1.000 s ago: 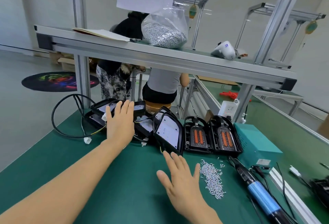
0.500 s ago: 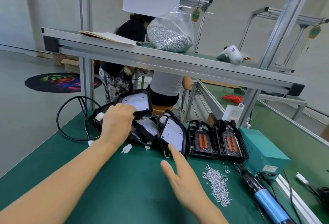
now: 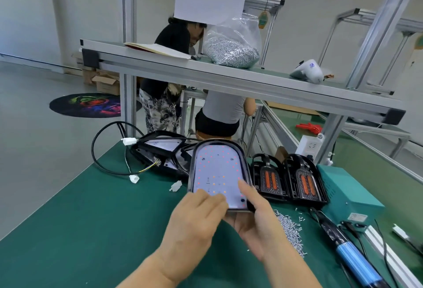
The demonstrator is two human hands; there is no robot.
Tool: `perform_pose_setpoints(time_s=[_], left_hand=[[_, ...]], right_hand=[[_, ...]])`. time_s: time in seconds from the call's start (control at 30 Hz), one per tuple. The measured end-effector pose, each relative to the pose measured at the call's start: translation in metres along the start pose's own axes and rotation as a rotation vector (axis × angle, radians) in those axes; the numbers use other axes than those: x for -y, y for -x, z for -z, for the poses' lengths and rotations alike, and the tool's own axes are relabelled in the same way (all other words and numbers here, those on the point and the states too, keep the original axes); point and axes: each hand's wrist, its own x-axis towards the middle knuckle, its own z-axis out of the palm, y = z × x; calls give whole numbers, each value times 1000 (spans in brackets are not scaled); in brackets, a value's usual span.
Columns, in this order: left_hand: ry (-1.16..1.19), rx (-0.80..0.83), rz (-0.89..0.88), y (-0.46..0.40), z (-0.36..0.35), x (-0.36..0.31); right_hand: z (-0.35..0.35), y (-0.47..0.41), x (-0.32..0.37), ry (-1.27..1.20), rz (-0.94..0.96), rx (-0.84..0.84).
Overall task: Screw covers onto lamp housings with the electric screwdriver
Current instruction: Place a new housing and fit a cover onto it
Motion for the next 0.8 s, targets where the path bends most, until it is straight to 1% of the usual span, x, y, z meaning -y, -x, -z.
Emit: perform_pose_setpoints(time_s=[0.07, 0.1, 0.13, 0.17, 0.23, 0.27, 0.3, 0.33, 0.37, 0.4, 0.43, 0.47, 0.63, 0.73, 0.8], left_hand=[[80, 17, -18, 10, 1, -4], [164, 10, 22, 15, 2, -4], [285, -15, 118, 19, 6, -3], [428, -50, 269, 21, 10, 0], [651, -121, 671, 17, 21, 10], [730, -115, 881, 16, 23, 18], [835, -48, 1076, 16, 24, 25], [1012, 49, 1233, 18, 21, 31], [1238, 138, 1337, 22, 17, 34], [1454, 206, 1391, 27, 14, 34], [1600, 245, 1423, 32, 12, 30], [1689, 269, 1444, 36, 10, 27], [1912, 235, 1570, 46, -6, 26], [1996, 269, 1558, 45, -13, 27], [2066, 258, 1544, 41, -18, 24]], right_hand=[[7, 3, -6, 57, -19, -33], [12, 6, -8, 85, -27, -33], [18, 9, -9, 115, -30, -28], [25, 14, -9, 152, -30, -22], [39, 23, -7, 231, -52, -12], [46, 27, -6, 251, -81, -11], [52, 30, -6, 260, -115, -6], [56, 33, -6, 266, -145, 3], [58, 35, -8, 275, -170, 10], [60, 37, -11, 287, -186, 19], [60, 40, -13, 307, -198, 28], [59, 42, -15, 332, -209, 41], [59, 46, -17, 417, -282, 101], [63, 47, -15, 418, -279, 106], [66, 47, -14, 420, -283, 95]])
